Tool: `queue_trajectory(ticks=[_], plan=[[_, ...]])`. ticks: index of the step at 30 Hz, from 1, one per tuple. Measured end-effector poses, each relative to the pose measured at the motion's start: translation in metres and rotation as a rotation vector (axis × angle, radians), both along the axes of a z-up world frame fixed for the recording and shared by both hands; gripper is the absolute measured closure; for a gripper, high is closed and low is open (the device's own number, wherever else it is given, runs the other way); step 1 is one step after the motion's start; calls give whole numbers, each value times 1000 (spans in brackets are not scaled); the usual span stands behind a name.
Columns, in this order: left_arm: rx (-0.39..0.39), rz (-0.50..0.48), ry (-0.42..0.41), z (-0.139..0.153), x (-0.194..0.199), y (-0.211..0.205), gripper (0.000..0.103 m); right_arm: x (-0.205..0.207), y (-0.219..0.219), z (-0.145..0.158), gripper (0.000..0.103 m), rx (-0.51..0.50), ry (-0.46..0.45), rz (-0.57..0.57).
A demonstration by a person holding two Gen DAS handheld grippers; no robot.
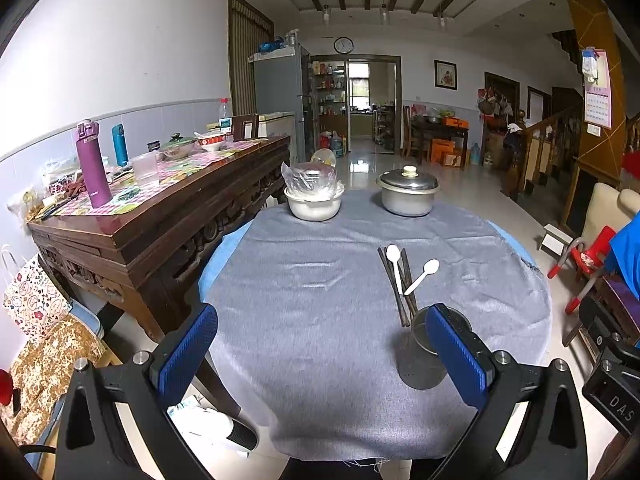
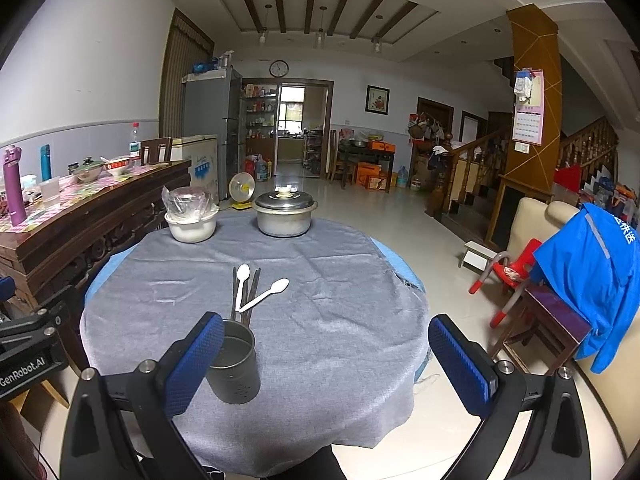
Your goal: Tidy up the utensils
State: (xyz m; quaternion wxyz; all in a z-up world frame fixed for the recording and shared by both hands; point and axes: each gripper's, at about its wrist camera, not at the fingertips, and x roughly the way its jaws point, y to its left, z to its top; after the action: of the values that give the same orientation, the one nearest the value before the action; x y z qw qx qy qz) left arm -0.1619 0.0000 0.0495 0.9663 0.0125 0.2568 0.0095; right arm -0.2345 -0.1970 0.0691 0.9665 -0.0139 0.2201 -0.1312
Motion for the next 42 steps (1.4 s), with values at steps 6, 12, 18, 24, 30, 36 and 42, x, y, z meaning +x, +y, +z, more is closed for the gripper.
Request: queue_trajectory(ticks=[6,12,18,24,30,36,42], plan=[[2,-1,-2,0,0,0,0,-1,1,1,0,-4,3,3],[3,0,-1,-1,0,0,0,-2,0,1,0,-1,3,2],[2,-1,1,-1,1,0,0,-1,1,1,0,-2,4,4],[0,0,0,0,1,0,0,0,1,0,0,-2,9,6],[1,0,0,-1,1,0,0,0,1,0,0,-2,10,6],[5,-2,10,-3,2,-1,0,3,4,-2,0,-4,19,10],[12,-2,17,-5,8,-2,0,11,2,-6,0,5,38,13]])
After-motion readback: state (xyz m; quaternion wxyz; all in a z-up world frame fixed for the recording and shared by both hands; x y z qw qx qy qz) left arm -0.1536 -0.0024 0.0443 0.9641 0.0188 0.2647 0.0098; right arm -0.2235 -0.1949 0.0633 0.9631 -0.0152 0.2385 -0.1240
